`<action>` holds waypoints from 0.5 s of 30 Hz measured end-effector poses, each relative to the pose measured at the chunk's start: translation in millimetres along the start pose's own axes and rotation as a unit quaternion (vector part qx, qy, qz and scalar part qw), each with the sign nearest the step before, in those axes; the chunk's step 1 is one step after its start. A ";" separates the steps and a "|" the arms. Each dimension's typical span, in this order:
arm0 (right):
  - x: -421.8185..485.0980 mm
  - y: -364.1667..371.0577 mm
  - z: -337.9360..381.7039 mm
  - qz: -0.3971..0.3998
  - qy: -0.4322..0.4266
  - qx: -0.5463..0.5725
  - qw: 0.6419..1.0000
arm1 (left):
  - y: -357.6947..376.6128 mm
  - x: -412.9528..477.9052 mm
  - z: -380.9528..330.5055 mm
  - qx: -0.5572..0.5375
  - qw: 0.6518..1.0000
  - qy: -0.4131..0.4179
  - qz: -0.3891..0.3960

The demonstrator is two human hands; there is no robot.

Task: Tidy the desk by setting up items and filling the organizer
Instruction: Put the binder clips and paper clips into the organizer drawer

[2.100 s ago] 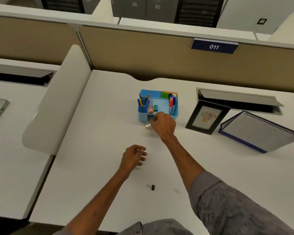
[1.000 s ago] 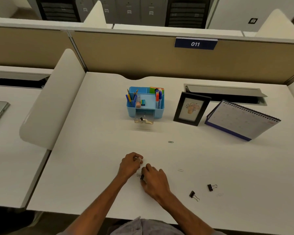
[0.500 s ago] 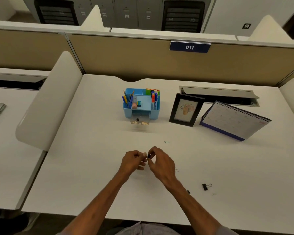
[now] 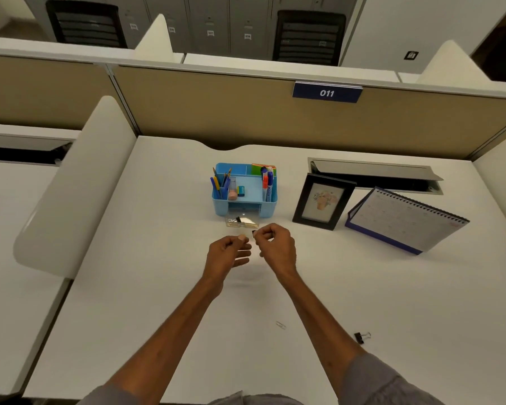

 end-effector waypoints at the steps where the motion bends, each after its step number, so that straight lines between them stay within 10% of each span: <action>1: 7.2 -1.7 6.5 -0.018 -0.001 -0.010 1.000 | 0.6 3.4 -1.4 -0.002 1.000 -0.011 0.000; 15: 65.7 33.7 44.7 -0.062 -0.008 -0.220 0.973 | -23.2 42.7 6.1 -0.047 0.987 -0.143 0.052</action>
Point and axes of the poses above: each hand's wrist, its own x-axis towards the middle knuckle, its own y-axis out of the palm, z = x × y, the point moved 5 cm from there along x, towards the middle knuckle, and after that the axes turned 3 degrees about z, right-handed, at the moved point
